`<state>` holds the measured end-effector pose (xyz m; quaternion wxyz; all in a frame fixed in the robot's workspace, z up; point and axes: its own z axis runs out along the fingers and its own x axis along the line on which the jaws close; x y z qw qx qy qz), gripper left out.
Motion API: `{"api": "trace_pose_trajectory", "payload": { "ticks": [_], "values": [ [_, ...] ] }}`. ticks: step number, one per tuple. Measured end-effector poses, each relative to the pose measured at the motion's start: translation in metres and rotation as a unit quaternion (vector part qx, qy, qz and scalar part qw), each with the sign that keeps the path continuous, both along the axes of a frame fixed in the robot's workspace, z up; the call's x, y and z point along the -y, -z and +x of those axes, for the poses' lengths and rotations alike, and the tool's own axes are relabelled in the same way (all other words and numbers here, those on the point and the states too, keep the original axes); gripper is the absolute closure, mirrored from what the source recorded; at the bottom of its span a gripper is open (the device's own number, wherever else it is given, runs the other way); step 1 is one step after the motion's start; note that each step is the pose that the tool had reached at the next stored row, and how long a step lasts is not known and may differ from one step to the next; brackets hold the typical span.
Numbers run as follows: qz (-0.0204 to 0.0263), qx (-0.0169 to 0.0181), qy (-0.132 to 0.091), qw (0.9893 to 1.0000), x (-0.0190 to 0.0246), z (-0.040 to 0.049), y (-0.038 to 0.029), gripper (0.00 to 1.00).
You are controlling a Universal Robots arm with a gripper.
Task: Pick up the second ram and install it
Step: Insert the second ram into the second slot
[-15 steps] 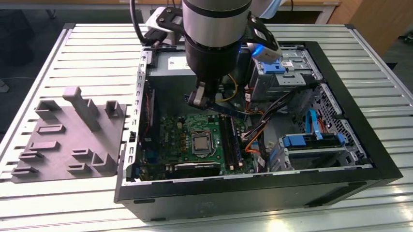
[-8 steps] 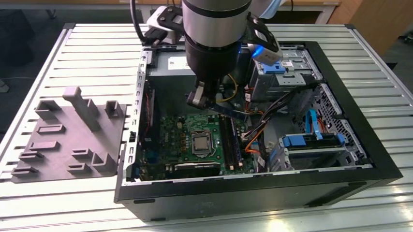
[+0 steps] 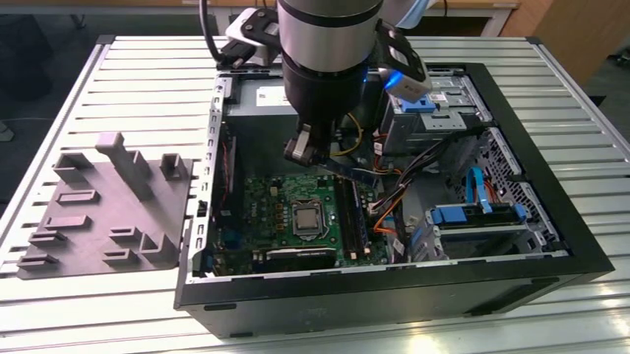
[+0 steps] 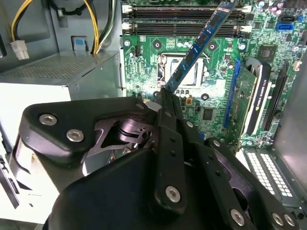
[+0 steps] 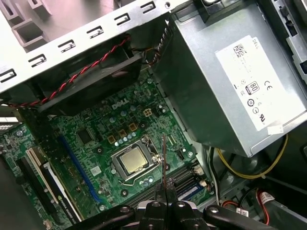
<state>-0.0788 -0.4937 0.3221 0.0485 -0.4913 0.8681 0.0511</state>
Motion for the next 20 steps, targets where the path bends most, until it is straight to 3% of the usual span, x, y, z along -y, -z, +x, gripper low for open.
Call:
{"api": "trace_pose_trajectory", "payload": {
  "ticks": [10, 20],
  "values": [
    [0.0, 0.0, 0.024, 0.9997, 0.0, 0.0, 0.0, 0.89],
    [0.0, 0.0, 0.05, 0.9988, 0.0, 0.0, 0.0001, 0.89]
  ]
}}
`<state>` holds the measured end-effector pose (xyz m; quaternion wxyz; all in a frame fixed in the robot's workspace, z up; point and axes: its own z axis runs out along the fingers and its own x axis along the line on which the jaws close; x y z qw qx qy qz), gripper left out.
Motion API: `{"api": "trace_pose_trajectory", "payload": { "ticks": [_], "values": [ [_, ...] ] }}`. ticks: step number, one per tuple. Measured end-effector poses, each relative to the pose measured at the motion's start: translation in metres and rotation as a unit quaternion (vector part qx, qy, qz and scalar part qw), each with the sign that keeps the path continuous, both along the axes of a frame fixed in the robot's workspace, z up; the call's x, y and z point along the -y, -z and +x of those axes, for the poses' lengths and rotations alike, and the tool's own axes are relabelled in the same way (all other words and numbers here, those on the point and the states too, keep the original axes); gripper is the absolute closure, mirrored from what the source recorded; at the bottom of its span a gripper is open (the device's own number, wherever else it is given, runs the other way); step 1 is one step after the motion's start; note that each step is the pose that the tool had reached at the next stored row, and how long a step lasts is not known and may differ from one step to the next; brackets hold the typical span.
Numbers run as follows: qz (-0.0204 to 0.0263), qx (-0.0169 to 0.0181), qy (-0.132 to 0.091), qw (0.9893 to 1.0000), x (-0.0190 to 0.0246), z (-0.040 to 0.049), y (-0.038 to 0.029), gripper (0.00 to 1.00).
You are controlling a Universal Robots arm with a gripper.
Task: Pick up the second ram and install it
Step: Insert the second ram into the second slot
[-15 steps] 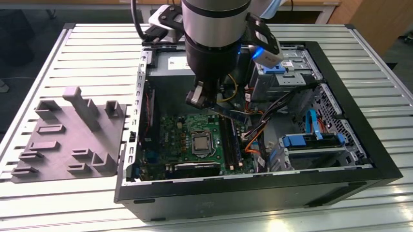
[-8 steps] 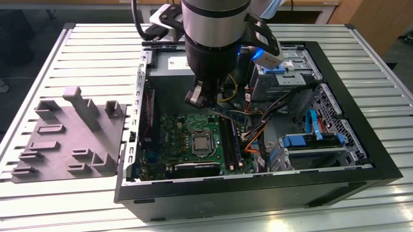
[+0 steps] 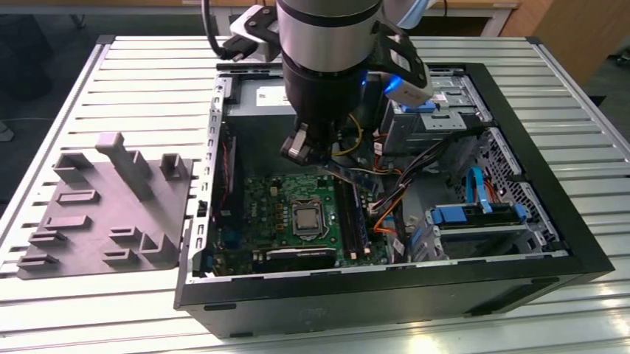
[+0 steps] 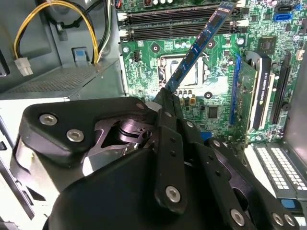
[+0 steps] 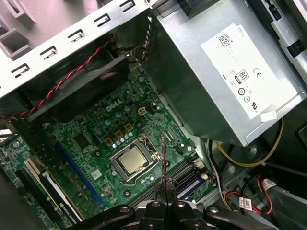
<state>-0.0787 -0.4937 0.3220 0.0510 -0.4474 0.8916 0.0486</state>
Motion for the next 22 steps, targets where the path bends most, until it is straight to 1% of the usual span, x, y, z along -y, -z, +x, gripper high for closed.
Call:
{"api": "trace_pose_trajectory", "payload": {
  "ticks": [12, 22],
  "values": [
    [0.0, 0.0, 0.027, 0.9996, 0.0, 0.0, 0.0, 0.89],
    [0.0, 0.0, 0.051, 0.9987, 0.0, 0.0, 0.0001, 0.89]
  ]
}}
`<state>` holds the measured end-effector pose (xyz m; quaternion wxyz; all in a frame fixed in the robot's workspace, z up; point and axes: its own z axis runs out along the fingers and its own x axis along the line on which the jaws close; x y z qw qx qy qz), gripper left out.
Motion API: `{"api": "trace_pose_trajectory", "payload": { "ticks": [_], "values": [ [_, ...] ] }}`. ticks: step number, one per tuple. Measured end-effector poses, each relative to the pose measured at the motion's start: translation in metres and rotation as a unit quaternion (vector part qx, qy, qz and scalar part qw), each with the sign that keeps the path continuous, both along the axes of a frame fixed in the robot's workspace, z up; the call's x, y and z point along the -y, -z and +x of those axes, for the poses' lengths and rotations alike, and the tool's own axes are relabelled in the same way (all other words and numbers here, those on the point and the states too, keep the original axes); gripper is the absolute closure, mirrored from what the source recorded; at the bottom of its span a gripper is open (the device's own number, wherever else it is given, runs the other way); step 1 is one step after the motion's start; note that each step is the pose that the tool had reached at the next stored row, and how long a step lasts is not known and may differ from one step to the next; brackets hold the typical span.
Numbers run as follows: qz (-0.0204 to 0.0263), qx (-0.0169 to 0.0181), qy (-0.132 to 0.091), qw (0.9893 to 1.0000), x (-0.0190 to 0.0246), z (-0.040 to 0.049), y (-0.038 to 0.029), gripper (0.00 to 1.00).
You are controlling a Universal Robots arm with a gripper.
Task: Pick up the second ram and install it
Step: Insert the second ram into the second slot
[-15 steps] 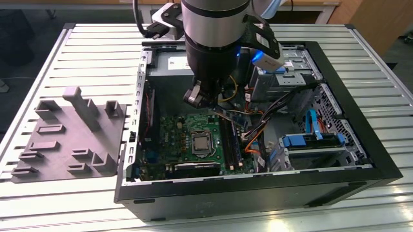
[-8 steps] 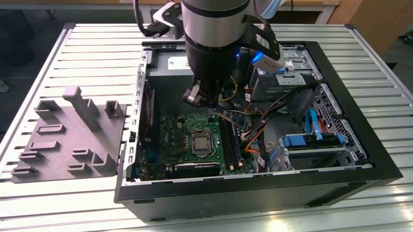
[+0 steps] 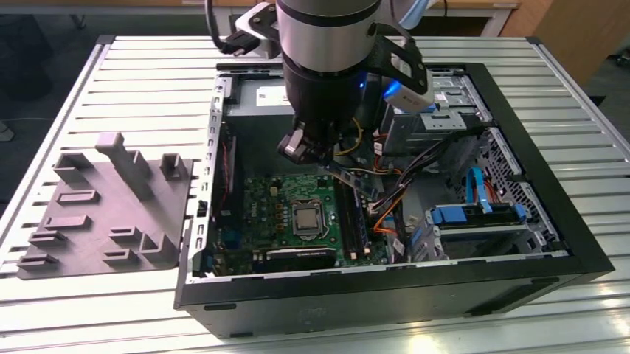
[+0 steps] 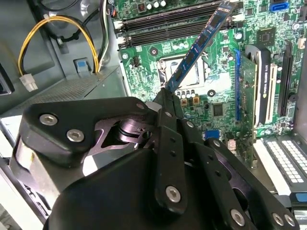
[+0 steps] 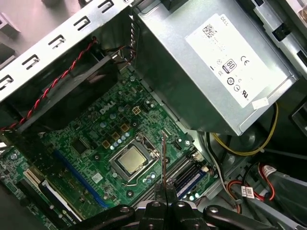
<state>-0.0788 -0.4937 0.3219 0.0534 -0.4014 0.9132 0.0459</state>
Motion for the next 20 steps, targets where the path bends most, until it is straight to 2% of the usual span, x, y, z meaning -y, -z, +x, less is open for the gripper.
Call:
{"api": "trace_pose_trajectory", "payload": {
  "ticks": [12, 20],
  "values": [
    [0.0, 0.0, 0.03, 0.9995, 0.0, 0.0, 0.0, 0.89],
    [0.0, 0.0, 0.06, 0.9982, 0.0, 0.0, 0.0002, 0.89]
  ]
}}
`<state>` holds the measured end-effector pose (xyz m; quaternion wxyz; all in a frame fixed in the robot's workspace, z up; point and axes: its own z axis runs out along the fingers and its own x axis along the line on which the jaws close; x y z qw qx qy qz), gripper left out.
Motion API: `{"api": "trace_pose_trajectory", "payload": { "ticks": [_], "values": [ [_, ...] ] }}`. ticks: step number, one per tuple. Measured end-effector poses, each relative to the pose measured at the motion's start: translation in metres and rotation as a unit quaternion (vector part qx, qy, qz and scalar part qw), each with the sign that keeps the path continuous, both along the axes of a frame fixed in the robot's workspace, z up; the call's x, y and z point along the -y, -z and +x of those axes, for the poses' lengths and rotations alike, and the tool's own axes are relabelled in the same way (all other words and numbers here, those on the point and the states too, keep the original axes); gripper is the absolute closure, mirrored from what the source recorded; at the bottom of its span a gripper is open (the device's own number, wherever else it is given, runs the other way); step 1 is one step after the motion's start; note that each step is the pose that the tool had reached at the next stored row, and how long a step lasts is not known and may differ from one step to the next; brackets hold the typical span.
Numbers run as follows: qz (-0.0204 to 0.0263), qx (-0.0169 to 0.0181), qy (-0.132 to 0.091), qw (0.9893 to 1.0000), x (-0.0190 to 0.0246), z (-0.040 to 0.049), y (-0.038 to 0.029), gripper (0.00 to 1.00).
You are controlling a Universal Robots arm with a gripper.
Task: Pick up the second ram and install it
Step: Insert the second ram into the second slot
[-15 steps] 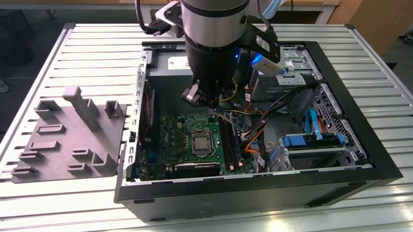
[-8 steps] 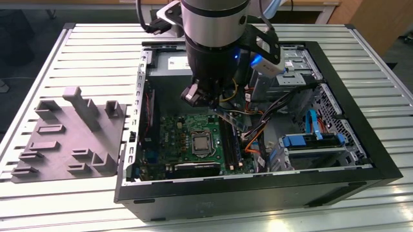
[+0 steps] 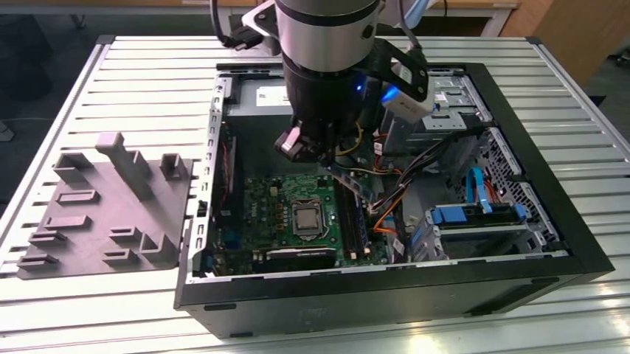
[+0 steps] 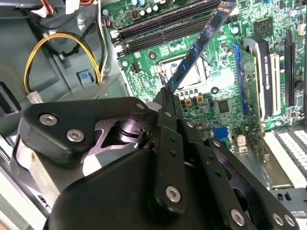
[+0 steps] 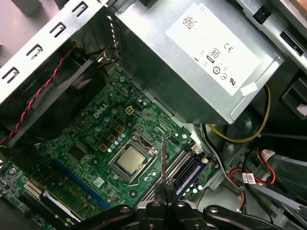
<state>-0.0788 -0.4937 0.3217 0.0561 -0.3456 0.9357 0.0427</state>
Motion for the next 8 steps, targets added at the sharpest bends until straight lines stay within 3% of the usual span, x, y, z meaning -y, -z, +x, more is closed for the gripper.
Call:
{"api": "trace_pose_trajectory", "payload": {
  "ticks": [8],
  "values": [
    [0.0, 0.0, 0.031, 0.9995, 0.0, 0.0, 0.0001, 0.89]
  ]
}}
